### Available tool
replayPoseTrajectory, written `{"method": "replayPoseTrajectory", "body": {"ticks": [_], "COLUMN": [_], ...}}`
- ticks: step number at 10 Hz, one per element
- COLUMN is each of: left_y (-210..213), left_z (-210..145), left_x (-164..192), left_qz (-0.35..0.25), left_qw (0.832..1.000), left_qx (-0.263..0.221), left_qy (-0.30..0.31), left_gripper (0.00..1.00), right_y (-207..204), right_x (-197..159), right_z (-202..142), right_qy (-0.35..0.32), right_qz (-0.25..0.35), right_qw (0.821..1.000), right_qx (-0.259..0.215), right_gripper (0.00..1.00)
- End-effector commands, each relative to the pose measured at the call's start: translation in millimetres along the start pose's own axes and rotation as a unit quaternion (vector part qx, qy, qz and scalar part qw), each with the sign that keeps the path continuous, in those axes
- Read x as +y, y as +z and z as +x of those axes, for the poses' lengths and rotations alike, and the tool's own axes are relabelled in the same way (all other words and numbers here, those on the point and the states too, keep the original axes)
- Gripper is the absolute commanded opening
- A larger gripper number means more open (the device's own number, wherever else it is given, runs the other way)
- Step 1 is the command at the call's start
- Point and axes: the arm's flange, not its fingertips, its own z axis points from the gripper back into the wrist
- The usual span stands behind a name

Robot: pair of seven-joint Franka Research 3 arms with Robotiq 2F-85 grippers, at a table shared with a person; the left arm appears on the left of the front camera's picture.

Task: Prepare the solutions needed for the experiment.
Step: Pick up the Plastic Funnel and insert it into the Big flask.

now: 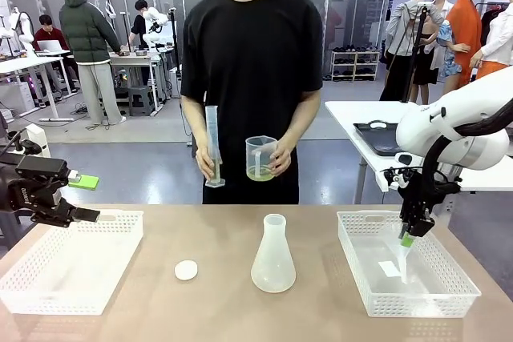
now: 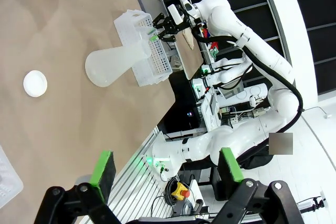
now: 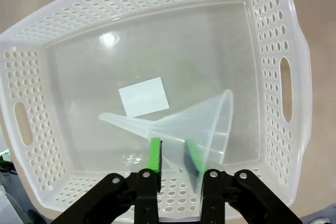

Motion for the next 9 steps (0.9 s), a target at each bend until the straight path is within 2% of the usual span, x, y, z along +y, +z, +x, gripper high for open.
{"method": "replayPoseTrajectory", "body": {"ticks": [1,2,3,5,7,9], "left_y": [-2,-2,-2,-2,-2,-2], "left_z": [0,0,0,0,0,0], "left_x": [-2,-2,-2,-2,-2,-2], "left_qz": [-0.013,-0.013,-0.013,-0.013,-0.013,-0.013], "left_qw": [1.0,1.0,1.0,1.0,1.0,1.0], "left_qx": [-0.006,-0.006,-0.006,-0.006,-0.006,-0.006], "left_qy": [0.002,0.002,0.002,0.002,0.002,0.002], "left_gripper": [1.0,1.0,1.0,1.0,1.0,1.0], "right_y": [4,8,13,25,55,91], "right_x": [-3,0,5,21,49,84], "right_z": [-2,-2,0,8,30,53], "right_qy": [0.019,0.021,0.026,0.029,0.031,0.061], "right_qz": [0.015,0.015,0.01,-0.025,-0.126,-0.217], "right_qw": [1.0,1.0,1.0,0.999,0.991,0.973], "right_qx": [0.002,0.009,0.011,0.028,0.038,0.048], "right_gripper": [0.01,0.14,0.0,0.0,0.0,0.0]}}
